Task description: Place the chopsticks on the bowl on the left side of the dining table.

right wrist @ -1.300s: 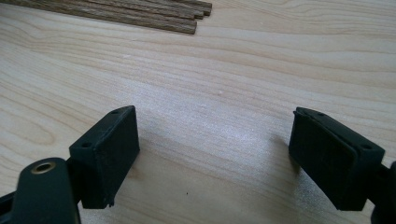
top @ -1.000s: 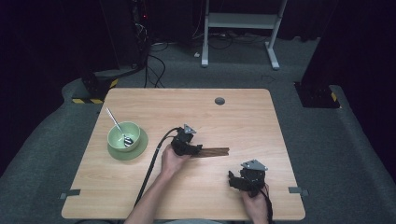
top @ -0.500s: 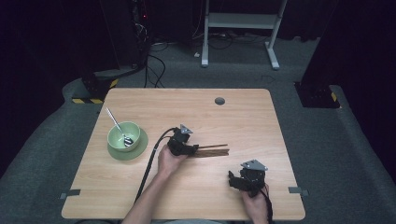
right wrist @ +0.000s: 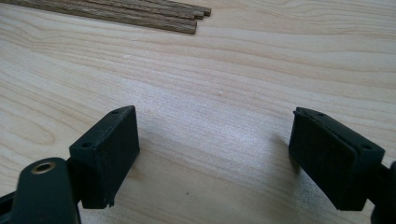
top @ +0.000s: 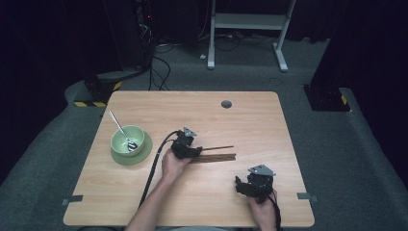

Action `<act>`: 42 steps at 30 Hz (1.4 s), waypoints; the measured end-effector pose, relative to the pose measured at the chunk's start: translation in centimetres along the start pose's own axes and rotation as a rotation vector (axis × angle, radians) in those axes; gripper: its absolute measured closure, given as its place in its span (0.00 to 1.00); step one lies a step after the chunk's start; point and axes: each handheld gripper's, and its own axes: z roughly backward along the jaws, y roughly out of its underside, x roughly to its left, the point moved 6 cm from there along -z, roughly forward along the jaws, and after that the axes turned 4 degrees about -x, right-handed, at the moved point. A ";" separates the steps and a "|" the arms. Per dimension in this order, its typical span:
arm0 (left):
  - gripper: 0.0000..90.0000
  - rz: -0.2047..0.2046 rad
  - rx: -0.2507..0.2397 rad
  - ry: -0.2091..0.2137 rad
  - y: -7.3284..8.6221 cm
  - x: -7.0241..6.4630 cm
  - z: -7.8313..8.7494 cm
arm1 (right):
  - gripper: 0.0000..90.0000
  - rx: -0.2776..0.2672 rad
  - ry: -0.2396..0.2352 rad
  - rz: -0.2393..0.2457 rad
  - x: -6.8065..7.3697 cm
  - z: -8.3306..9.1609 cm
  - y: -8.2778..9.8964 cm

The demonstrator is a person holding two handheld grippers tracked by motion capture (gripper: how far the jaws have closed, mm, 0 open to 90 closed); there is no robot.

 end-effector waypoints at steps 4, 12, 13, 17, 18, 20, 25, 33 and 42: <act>0.52 0.017 0.015 0.007 -0.1 0.3 0.0 | 0.18 0.001 0.000 -0.002 0.0 0.0 0.0; 0.57 0.023 0.015 -0.016 -0.2 1.0 0.0 | 0.18 0.000 0.000 0.000 0.0 0.0 0.0; 0.57 0.027 0.014 -0.019 -0.2 1.1 0.0 | 0.18 0.000 0.000 0.001 0.0 0.0 0.0; 0.61 0.026 0.018 -0.026 -0.2 1.3 0.1 | 0.18 0.000 0.001 0.001 0.0 0.0 0.0; 0.62 0.018 0.020 -0.029 -0.2 1.3 0.1 | 0.18 0.000 0.001 0.000 0.0 0.0 0.0; 0.63 0.012 0.019 -0.034 -0.2 1.2 0.1 | 0.18 0.001 0.001 -0.002 0.0 0.0 0.0; 0.69 0.000 0.015 -0.040 -0.1 1.5 0.1 | 0.18 0.003 0.001 -0.004 0.1 0.0 0.0; 0.74 0.005 0.014 -0.051 -0.1 1.9 0.2 | 0.18 0.003 0.001 -0.004 0.1 0.0 0.0; 0.79 0.004 0.018 -0.061 0.0 2.5 0.3 | 0.18 0.003 0.000 -0.003 0.1 0.0 0.0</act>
